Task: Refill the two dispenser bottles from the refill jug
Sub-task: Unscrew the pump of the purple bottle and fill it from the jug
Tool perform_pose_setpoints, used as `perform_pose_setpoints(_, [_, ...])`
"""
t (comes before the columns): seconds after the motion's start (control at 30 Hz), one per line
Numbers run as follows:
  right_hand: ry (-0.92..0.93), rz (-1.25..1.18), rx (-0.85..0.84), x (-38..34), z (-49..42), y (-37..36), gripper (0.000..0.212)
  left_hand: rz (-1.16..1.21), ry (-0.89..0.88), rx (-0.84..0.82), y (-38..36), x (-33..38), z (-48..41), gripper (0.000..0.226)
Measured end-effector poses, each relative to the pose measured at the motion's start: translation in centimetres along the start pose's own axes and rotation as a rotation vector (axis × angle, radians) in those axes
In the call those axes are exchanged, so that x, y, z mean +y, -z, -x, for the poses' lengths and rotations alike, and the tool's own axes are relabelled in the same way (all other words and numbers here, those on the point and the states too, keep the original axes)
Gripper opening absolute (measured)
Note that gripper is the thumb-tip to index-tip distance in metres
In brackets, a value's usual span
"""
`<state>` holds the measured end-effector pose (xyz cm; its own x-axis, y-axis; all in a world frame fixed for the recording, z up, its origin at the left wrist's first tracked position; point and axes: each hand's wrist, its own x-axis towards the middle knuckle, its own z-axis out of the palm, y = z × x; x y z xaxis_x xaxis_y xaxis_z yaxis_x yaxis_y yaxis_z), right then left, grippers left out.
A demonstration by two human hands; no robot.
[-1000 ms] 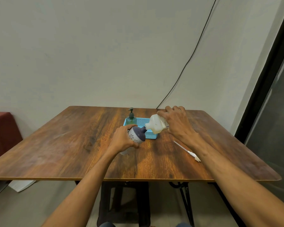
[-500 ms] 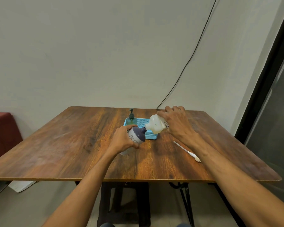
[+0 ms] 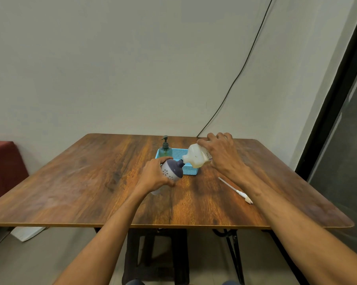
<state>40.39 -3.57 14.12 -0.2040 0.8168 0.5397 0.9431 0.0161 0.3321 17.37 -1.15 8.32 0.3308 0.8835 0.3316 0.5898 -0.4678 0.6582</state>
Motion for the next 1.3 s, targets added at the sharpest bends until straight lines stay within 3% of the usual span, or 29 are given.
perform_pose_setpoints(1.3, [0.017,0.011,0.006,-0.13,-0.39,0.47,0.057,-0.008,0.008,0.005,0.16,0.02,-0.24,0.078])
